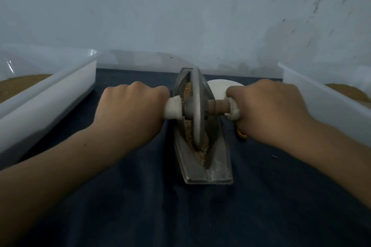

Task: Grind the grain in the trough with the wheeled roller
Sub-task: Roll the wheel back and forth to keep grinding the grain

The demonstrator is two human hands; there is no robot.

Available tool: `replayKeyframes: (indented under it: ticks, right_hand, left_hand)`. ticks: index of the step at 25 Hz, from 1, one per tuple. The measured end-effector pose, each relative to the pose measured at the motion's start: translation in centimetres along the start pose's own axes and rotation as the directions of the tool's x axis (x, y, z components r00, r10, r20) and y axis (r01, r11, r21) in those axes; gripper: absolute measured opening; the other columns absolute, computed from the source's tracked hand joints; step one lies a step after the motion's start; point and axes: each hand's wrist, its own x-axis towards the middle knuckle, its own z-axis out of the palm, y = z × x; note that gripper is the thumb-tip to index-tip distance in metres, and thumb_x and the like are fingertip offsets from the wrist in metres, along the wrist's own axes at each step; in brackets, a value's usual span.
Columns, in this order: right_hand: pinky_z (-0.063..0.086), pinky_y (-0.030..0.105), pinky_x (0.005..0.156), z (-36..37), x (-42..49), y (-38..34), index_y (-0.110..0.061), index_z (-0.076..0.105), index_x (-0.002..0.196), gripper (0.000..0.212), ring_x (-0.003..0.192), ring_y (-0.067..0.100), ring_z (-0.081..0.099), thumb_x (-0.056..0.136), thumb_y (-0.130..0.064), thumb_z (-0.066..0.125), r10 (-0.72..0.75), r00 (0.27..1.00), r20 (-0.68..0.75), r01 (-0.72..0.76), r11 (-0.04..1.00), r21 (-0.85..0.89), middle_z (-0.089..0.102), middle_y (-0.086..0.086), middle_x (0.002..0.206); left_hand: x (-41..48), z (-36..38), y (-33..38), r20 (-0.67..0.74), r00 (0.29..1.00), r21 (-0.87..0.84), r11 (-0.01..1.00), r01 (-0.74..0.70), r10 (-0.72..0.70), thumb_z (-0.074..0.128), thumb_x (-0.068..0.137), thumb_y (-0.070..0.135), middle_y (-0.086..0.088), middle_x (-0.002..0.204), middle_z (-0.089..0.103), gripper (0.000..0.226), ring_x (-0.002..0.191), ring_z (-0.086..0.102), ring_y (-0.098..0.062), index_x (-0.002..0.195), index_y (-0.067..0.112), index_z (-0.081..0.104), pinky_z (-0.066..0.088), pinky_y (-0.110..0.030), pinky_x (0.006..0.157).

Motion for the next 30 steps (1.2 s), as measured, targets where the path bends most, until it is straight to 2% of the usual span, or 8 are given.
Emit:
replayKeyframes:
  ticks: [4, 7, 10, 13, 15, 19, 23, 30]
  right_hand:
    - [0.032, 0.029, 0.052, 2.5, 5.5, -1.2, -0.029, 0.057, 0.085, 0.016, 0.066, 0.023, 0.056, 0.080, -0.017, 0.067, 0.126, 0.992, 0.034, -0.126, 0.992, 0.021, 0.056, -0.002, 0.073]
    - [0.041, 0.032, 0.060, 2.8, 7.2, -1.6, -0.024, 0.064, 0.104, 0.022, 0.074, 0.025, 0.057, 0.086, -0.011, 0.062, 0.202, 0.974, 0.103, -0.208, 0.977, 0.048, 0.062, 0.002, 0.086]
    - [0.031, 0.030, 0.053, 1.6, 4.4, -1.1, -0.026, 0.056, 0.090, 0.014, 0.064, 0.020, 0.049, 0.083, -0.019, 0.065, 0.118, 0.991, 0.066, -0.122, 0.991, 0.058, 0.056, -0.003, 0.075]
    - [0.016, 0.021, 0.045, -0.3, 0.4, -0.4, -0.032, 0.040, 0.068, 0.040, 0.044, 0.012, 0.029, 0.054, -0.025, 0.077, 0.003, 0.999, -0.045, -0.002, 1.000, 0.013, 0.040, -0.009, 0.054]
    - [0.013, 0.016, 0.046, -0.9, -0.4, -0.1, -0.033, 0.033, 0.062, 0.050, 0.041, 0.008, 0.019, 0.038, -0.028, 0.076, 0.000, 0.999, -0.041, 0.000, 1.000, -0.006, 0.034, -0.011, 0.048]
    - [0.020, 0.024, 0.047, 2.4, 3.4, -0.7, -0.030, 0.042, 0.068, 0.029, 0.057, 0.019, 0.046, 0.074, -0.027, 0.069, 0.148, 0.988, 0.047, -0.152, 0.985, 0.080, 0.046, -0.006, 0.063]
    - [0.031, 0.028, 0.051, 4.7, 6.4, -1.1, -0.028, 0.059, 0.092, 0.010, 0.070, 0.022, 0.052, 0.087, -0.020, 0.062, 0.259, 0.957, 0.130, -0.280, 0.943, 0.182, 0.052, -0.003, 0.074]
    - [0.013, 0.017, 0.046, 0.4, -1.2, 0.0, -0.034, 0.034, 0.065, 0.033, 0.042, 0.014, 0.030, 0.055, -0.032, 0.065, 0.028, 0.997, -0.067, -0.019, 0.992, 0.128, 0.029, -0.013, 0.050]
  left_hand:
    - [3.7, 3.1, 0.7, 0.046, 0.987, 0.023, 0.988, 0.154, -0.155, 0.063, 0.083, 0.024, 0.001, 0.059, 0.041, 0.018, 0.045, 0.035, -0.019, 0.072, 0.022, 0.049, 0.020, -0.026, 0.047]
    - [6.2, 3.4, 0.8, 0.118, 0.973, 0.014, 0.980, 0.200, -0.200, 0.055, 0.090, 0.022, -0.004, 0.077, 0.058, 0.007, 0.067, 0.059, -0.029, 0.092, 0.022, 0.062, 0.030, -0.032, 0.054]
    - [3.3, 2.1, 0.8, 0.052, 0.989, 0.013, 0.990, 0.138, -0.138, 0.062, 0.085, 0.026, 0.004, 0.060, 0.037, 0.016, 0.046, 0.031, -0.017, 0.078, 0.021, 0.048, 0.021, -0.027, 0.047]
    - [-0.2, -0.3, -0.1, -0.029, 1.000, 0.036, 0.999, 0.009, -0.008, 0.071, 0.069, 0.034, 0.009, 0.052, 0.025, 0.034, 0.043, 0.011, -0.013, 0.069, 0.026, 0.038, 0.007, -0.018, 0.049]
    - [-0.5, -0.8, -0.4, -0.027, 0.999, 0.034, 0.999, -0.041, 0.042, 0.071, 0.065, 0.034, 0.008, 0.050, 0.024, 0.035, 0.042, 0.008, -0.013, 0.068, 0.026, 0.037, 0.006, -0.017, 0.050]
    - [2.9, 1.8, 0.7, 0.056, 0.996, 0.114, 0.991, 0.063, -0.069, 0.063, 0.081, 0.023, 0.004, 0.057, 0.028, 0.017, 0.045, 0.031, -0.020, 0.075, 0.021, 0.048, 0.015, -0.026, 0.046]
    - [7.1, 2.5, 1.4, 0.068, 0.993, 0.128, 0.988, 0.082, -0.092, 0.057, 0.088, 0.015, 0.000, 0.063, 0.034, 0.006, 0.058, 0.042, -0.025, 0.089, 0.020, 0.060, 0.025, -0.030, 0.049]
    - [0.1, -1.6, 0.3, -0.018, 0.997, 0.115, 0.991, -0.069, 0.072, 0.071, 0.068, 0.020, 0.003, 0.053, 0.040, 0.036, 0.046, 0.025, -0.020, 0.072, 0.020, 0.035, 0.006, -0.022, 0.049]
